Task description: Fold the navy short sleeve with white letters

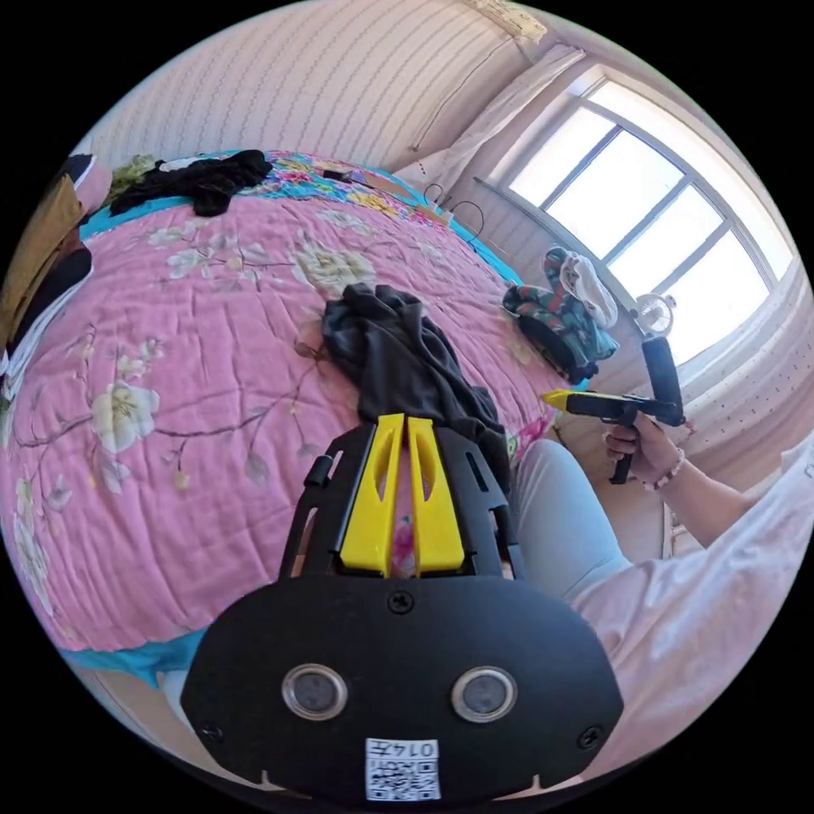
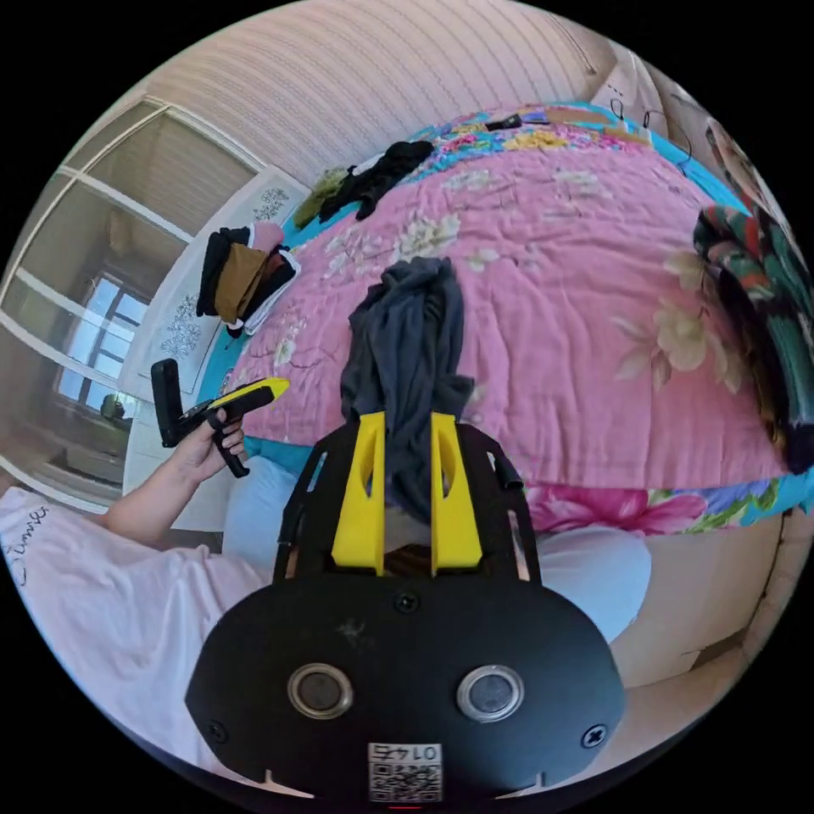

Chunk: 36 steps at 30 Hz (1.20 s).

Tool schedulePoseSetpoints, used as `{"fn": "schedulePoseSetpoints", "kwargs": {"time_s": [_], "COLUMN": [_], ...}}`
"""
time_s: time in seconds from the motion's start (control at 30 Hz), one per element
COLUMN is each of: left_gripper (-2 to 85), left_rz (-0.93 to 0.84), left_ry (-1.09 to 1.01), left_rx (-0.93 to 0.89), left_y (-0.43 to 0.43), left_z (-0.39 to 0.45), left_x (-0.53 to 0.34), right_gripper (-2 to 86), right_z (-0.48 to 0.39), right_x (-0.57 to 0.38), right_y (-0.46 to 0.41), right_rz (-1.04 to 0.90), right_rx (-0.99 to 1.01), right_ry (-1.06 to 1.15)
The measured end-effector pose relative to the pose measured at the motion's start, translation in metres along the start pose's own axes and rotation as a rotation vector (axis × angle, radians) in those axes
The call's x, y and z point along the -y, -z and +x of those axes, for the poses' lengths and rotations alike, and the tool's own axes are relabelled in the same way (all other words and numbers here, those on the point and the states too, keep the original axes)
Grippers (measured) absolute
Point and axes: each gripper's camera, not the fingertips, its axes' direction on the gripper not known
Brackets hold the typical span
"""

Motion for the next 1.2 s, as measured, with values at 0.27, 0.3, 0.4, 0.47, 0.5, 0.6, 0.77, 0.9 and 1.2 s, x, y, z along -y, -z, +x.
{"fn": "schedulePoseSetpoints", "kwargs": {"time_s": [0.27,0.3,0.4,0.47,0.5,0.6,0.77,0.9,1.2], "left_gripper": [6.8,3.6,0.9,0.2,-0.1,-0.5,-0.4,0.3,5.7], "left_rz": [-0.257,-0.239,-0.145,-0.108,-0.074,-0.002,-0.153,-0.076,0.13], "left_ry": [0.117,0.109,0.042,0.022,0.016,-0.002,-0.003,-0.005,-0.513], "left_rx": [-0.12,-0.145,-0.145,-0.151,-0.161,-0.142,0.022,0.045,-0.007], "left_y": [-0.119,-0.117,-0.088,-0.063,-0.044,-0.012,-0.033,-0.03,-0.021], "left_z": [-0.007,-0.006,-0.002,0.0,0.002,0.008,0.016,0.044,0.147], "left_x": [0.033,0.033,0.026,0.013,0.001,-0.04,-0.102,-0.106,-0.047], "right_gripper": [8.7,5.0,1.7,1.1,0.8,0.6,0.6,1.2,7.8], "right_z": [0.022,0.031,0.051,0.067,0.077,0.098,0.128,0.135,0.105], "right_x": [0.017,0.014,0.005,-0.004,-0.011,-0.035,-0.072,-0.094,-0.107], "right_y": [-0.071,-0.061,-0.016,0.015,0.035,0.068,0.052,0.054,0.067], "right_rz": [-0.24,-0.205,-0.064,0.022,0.08,0.209,0.154,0.154,-0.053], "right_rx": [0.155,0.194,0.244,0.268,0.303,0.323,0.239,0.243,-0.149], "right_ry": [-0.101,-0.129,-0.138,-0.158,-0.179,-0.232,-0.4,-0.472,-0.21]}}
